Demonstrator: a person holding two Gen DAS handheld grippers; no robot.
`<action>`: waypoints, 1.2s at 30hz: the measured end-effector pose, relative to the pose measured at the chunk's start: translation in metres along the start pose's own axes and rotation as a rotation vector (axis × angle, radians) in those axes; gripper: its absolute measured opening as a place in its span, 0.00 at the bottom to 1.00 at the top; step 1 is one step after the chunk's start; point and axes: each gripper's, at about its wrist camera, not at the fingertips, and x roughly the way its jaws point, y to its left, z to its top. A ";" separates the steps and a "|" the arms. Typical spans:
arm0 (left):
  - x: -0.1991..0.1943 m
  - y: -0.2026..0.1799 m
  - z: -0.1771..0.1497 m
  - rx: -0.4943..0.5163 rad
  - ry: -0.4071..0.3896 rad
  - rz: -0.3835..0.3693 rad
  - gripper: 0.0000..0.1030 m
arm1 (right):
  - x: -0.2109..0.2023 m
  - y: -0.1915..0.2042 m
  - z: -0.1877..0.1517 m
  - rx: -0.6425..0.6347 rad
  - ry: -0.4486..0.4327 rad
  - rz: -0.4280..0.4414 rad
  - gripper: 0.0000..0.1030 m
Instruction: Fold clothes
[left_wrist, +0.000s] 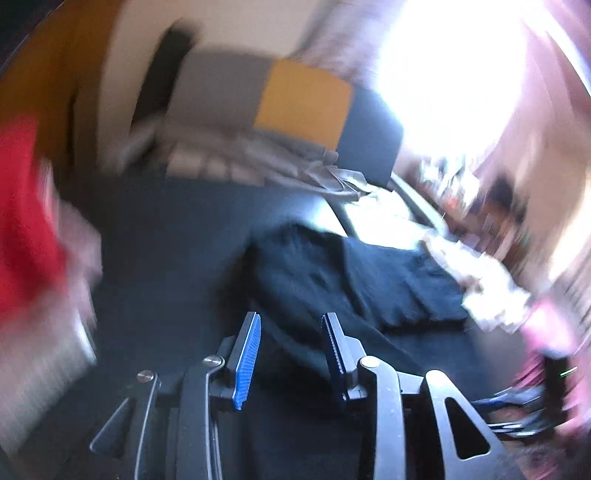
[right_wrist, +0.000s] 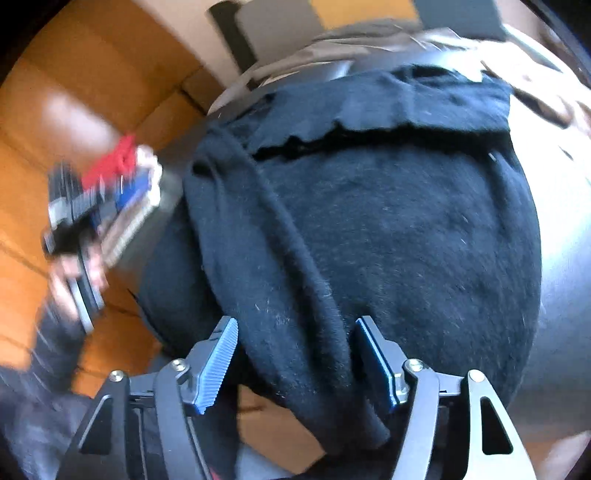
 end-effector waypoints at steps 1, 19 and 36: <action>0.005 -0.009 0.016 0.122 -0.003 0.027 0.33 | 0.001 0.003 0.000 -0.025 0.001 -0.005 0.76; 0.140 -0.080 0.033 1.206 0.652 -0.352 0.33 | 0.003 -0.015 0.001 -0.029 0.024 0.226 0.95; 0.136 -0.060 0.043 1.010 0.588 -0.256 0.06 | -0.001 -0.039 0.014 0.214 0.043 0.284 1.00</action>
